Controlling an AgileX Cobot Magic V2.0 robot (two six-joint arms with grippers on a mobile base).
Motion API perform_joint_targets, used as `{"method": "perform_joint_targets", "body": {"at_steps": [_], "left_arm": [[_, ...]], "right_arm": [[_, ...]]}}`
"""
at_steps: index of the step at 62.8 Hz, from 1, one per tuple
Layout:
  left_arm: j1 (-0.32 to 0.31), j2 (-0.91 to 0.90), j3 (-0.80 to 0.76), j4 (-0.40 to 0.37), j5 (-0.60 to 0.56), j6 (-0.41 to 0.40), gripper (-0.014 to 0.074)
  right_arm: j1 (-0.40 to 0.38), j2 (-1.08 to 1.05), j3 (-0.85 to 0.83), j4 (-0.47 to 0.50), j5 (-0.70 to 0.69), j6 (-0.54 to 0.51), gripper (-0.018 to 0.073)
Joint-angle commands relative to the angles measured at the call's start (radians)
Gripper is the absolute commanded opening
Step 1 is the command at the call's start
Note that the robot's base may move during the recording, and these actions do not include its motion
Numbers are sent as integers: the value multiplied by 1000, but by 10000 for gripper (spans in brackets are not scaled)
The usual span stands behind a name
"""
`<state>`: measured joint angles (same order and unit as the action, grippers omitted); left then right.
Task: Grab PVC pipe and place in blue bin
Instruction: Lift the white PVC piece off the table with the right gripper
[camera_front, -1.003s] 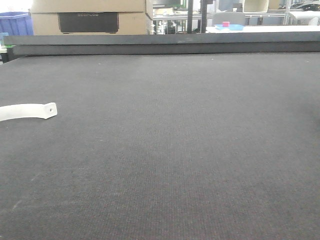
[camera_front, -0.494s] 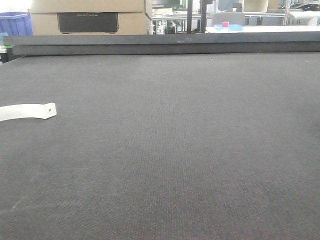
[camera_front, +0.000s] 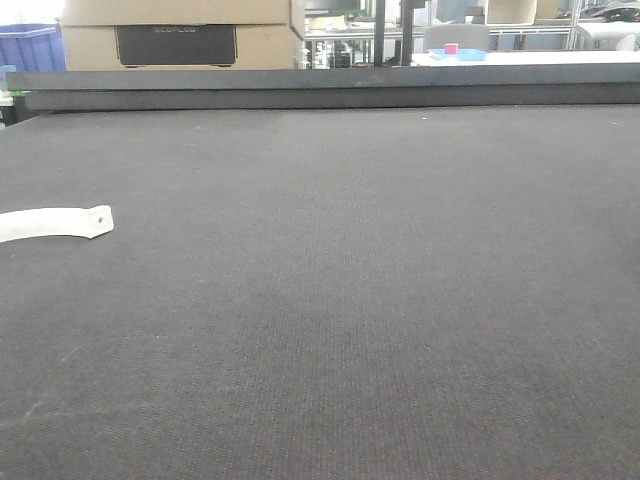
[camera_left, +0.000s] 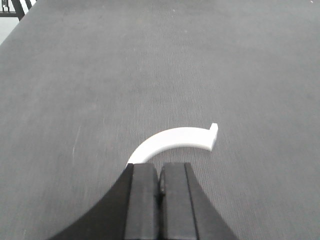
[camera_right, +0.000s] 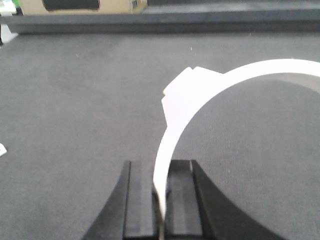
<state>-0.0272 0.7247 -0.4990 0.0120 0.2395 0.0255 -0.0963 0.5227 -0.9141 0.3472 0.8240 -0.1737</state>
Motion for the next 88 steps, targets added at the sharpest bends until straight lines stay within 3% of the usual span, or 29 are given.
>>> {"method": "perform_joint_targets", "body": {"at_steps": [1, 13, 26, 36, 52, 88], "left_arm": [[4, 48, -15, 4, -96, -5, -111], [4, 114, -15, 74, -158, -5, -111], [4, 169, -15, 70, -159, -5, -111], [4, 180, -15, 19, -162, -5, -111], [4, 177, -15, 19, -289, -5, -111], [4, 177, -15, 11, -284, -5, -111]], "right_arm": [[1, -28, 0, 3, -7, -11, -168], [1, -107, 70, 3, 26, -11, -168], [1, -216, 141, 7, 15, -11, -168], [1, -248, 146, 7, 13, -11, -168], [1, -248, 146, 29, 17, -11, -168], [1, -248, 146, 43, 42, -11, -168]]}}
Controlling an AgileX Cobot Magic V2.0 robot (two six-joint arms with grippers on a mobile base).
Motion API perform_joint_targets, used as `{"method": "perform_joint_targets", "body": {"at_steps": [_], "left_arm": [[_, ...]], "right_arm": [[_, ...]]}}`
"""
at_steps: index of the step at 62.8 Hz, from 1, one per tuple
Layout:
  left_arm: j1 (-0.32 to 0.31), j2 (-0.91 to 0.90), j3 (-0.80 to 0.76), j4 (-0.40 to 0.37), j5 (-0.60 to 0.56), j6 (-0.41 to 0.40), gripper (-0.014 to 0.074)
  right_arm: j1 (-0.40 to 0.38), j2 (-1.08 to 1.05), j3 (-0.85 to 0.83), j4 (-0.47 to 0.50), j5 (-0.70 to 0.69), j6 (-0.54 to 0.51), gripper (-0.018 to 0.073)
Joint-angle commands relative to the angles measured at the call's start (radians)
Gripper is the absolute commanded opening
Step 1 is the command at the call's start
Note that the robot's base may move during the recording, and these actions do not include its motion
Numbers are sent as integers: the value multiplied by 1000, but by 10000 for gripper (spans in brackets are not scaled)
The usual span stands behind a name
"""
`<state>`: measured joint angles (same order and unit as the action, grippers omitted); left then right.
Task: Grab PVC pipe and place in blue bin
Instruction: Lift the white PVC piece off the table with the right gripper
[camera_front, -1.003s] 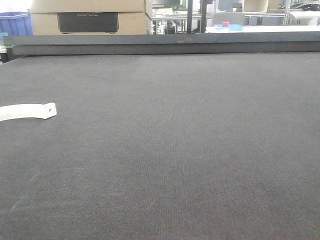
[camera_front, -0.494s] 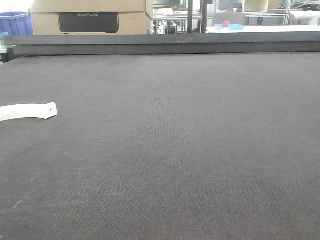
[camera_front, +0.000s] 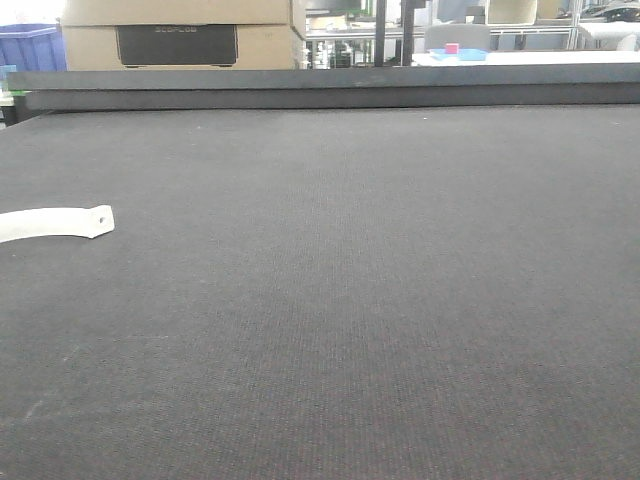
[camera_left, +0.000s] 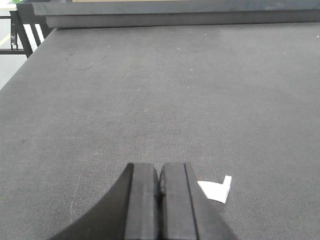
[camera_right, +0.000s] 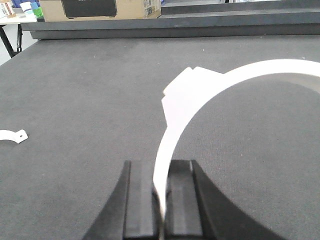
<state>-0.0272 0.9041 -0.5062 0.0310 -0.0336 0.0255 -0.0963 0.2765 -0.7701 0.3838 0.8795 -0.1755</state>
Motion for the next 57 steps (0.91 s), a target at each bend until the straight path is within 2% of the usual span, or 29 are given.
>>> {"method": "perform_joint_targets", "body": {"at_steps": [1, 36, 57], "left_arm": [[4, -2, -8, -8, -9, -5, -111], [4, 21, -8, -8, -8, -5, -111], [4, 183, -8, -8, -28, -5, -111]], "right_arm": [[1, -2, 2, 9, -13, -10, -168], [1, -2, 2, 10, -13, -10, -168], [1, -2, 2, 10, -4, -10, -168]]}}
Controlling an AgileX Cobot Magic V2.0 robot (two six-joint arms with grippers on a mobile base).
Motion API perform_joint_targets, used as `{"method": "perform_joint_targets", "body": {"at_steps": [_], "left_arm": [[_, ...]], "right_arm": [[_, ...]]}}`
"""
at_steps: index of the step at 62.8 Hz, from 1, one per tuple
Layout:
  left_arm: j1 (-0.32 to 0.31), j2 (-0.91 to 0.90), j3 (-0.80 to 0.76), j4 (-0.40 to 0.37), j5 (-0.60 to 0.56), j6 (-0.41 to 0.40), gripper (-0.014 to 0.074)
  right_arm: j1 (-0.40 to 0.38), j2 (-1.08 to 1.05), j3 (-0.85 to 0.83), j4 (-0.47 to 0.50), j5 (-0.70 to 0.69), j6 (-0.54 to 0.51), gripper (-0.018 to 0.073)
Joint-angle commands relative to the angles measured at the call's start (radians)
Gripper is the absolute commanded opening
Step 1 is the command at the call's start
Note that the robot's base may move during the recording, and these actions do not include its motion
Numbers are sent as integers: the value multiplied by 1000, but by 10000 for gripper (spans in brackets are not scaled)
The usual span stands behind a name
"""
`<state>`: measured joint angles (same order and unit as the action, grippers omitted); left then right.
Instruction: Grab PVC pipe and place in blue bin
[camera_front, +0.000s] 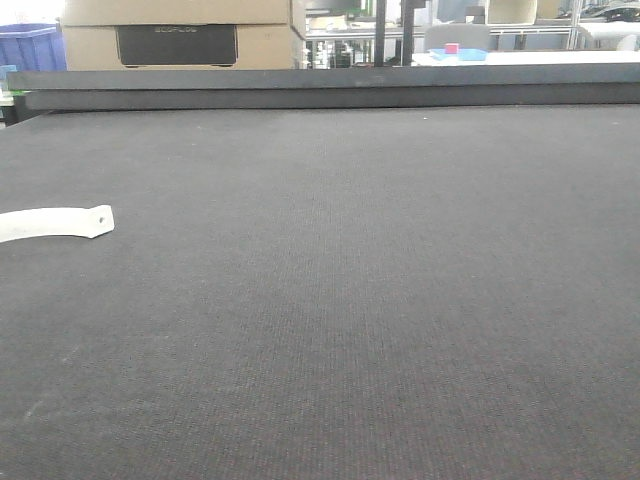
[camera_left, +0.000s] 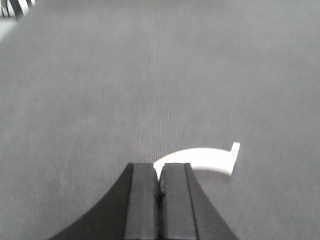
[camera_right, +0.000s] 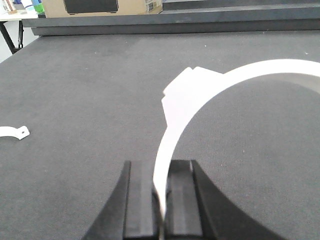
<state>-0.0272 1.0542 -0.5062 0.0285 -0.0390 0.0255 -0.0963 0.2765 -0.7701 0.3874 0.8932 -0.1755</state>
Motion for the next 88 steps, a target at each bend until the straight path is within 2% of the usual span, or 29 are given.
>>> {"method": "perform_joint_targets", "body": {"at_steps": [1, 9, 22, 28, 34, 41, 49, 57, 63, 74, 88], "left_arm": [[4, 44, -8, -5, -26, -5, -111], [4, 97, -8, -28, -65, -5, -111], [11, 138, -14, -52, -62, -5, -111], [38, 139, -14, -65, -56, -5, -111], [89, 139, -14, -120, -30, -5, -111], [134, 139, -14, -121, 27, -5, -109], [144, 139, -14, -102, 59, -5, 8], [144, 139, -14, -126, 55, -5, 211], [144, 141, -14, -131, 39, -5, 283], [125, 175, -14, -185, 39, -5, 310], [38, 252, -36, -188, 12, -5, 310]], "right_arm": [[1, -2, 2, 6, -15, -10, -168], [1, -2, 2, 6, -2, -10, -168], [1, -2, 2, 6, 18, -10, -168], [1, -2, 2, 6, 20, -10, -168], [1, -2, 2, 6, 20, -10, -168], [1, -2, 2, 6, 20, -10, -168], [1, -2, 2, 6, 15, -10, -168], [1, -2, 2, 6, 15, -10, -168], [1, -2, 2, 6, 17, -10, -168], [1, -2, 2, 7, 19, -10, -168], [1, -2, 2, 7, 19, -10, -168]]}}
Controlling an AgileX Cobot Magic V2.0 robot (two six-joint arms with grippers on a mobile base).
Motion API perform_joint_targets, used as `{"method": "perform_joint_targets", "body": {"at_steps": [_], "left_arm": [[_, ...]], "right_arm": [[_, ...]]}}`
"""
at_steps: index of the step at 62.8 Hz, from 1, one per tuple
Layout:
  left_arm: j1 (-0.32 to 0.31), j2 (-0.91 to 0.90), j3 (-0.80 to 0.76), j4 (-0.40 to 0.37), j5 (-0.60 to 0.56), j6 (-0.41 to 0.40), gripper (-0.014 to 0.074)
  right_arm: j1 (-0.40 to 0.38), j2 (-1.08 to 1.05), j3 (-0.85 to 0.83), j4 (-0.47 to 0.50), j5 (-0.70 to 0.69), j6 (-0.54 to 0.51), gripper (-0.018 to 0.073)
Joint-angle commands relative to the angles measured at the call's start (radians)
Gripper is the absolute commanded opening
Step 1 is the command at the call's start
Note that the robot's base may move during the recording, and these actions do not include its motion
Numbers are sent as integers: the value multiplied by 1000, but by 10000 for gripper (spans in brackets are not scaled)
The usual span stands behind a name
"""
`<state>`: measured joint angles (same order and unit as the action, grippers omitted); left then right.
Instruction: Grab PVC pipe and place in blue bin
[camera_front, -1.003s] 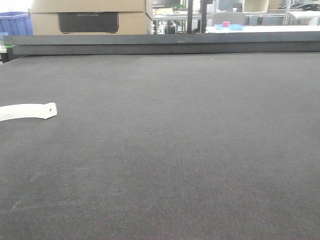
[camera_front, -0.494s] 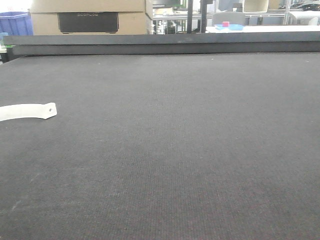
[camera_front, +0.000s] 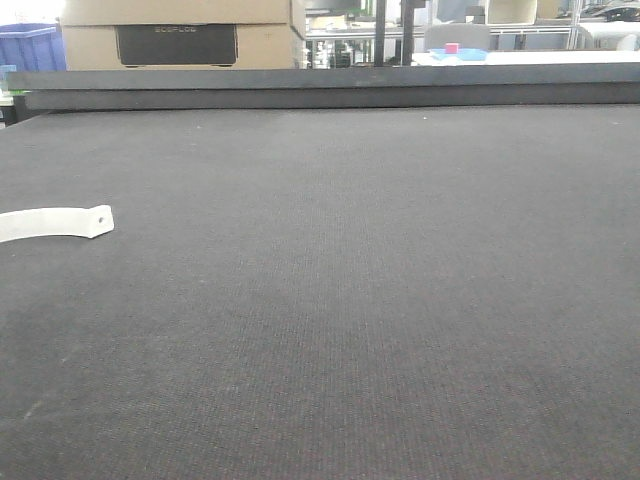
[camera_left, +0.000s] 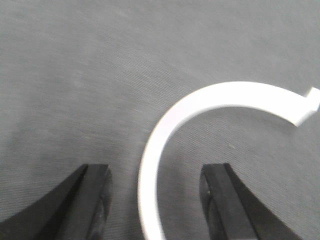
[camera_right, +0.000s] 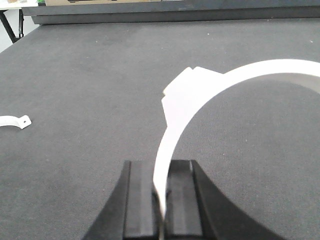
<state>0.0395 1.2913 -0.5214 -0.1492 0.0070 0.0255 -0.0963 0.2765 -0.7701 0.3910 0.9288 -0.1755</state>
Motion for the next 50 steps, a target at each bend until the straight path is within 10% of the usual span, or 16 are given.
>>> {"method": "perform_joint_targets", "body": {"at_steps": [1, 50], "left_arm": [[-32, 16, -26, -14, -34, -5, 310], [-38, 165, -62, -29, -24, -5, 310]], "right_arm": [[1, -2, 2, 3, -17, -10, -168], [1, -2, 2, 7, -33, -10, -168]]}}
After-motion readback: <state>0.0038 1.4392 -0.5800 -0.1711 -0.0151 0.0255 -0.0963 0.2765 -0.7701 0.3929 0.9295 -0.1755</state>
